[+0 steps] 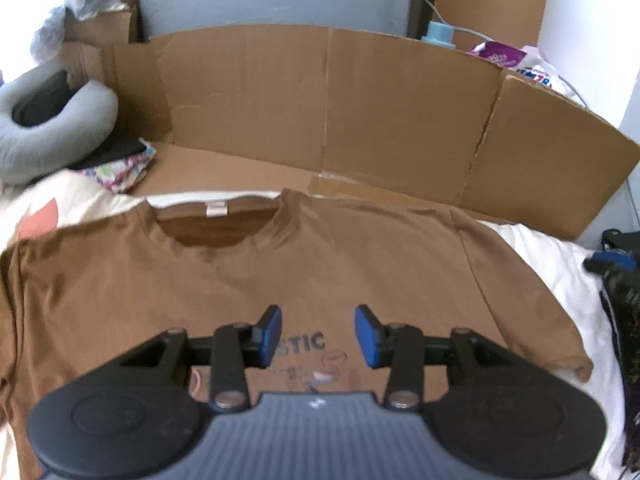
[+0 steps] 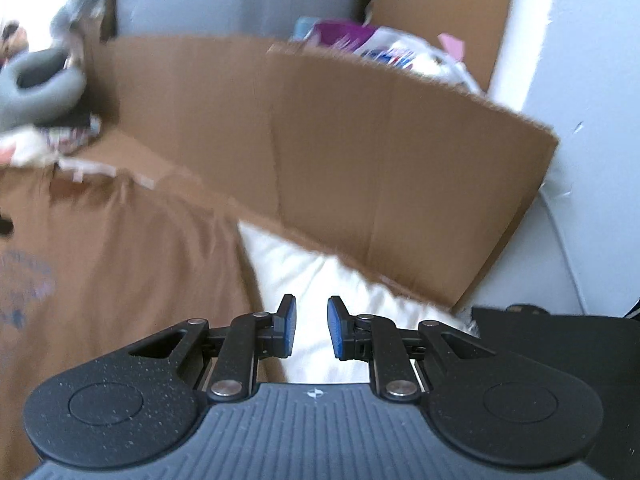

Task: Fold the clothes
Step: 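Pull both open tools back over the flattened T-shirt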

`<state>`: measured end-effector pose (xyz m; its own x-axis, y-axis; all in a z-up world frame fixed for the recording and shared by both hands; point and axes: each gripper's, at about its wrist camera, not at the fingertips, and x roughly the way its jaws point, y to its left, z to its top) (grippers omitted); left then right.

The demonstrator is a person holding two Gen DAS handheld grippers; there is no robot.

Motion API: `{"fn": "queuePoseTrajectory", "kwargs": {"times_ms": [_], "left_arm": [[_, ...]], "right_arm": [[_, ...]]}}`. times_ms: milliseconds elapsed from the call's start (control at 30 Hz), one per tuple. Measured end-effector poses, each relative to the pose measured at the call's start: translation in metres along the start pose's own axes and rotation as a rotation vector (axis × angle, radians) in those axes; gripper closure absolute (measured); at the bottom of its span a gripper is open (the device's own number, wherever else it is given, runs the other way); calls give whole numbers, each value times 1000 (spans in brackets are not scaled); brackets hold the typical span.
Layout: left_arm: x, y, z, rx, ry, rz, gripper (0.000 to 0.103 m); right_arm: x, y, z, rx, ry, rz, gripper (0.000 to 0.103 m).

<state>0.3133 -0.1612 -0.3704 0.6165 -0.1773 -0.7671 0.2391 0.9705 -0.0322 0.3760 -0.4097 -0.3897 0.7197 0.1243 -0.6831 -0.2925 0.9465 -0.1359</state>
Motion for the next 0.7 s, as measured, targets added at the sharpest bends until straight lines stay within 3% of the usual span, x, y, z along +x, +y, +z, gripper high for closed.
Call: {"fn": "queuePoseTrajectory", "kwargs": {"times_ms": [200,433,567,700], "left_arm": [[0,5,-13,-61,50,-40,60],[3,9,-23,-83,78,-60,60],[6,11,-27,-88,96,-64,60],[7,11,-30,-81,105,-68,60]], "right_arm": [[25,10,-25,-25,74,-32,80],[35,9,-33,26,112,6,79],[38,10,-34,45,123,34,63],[45,5,-33,85,149,59,62]]}}
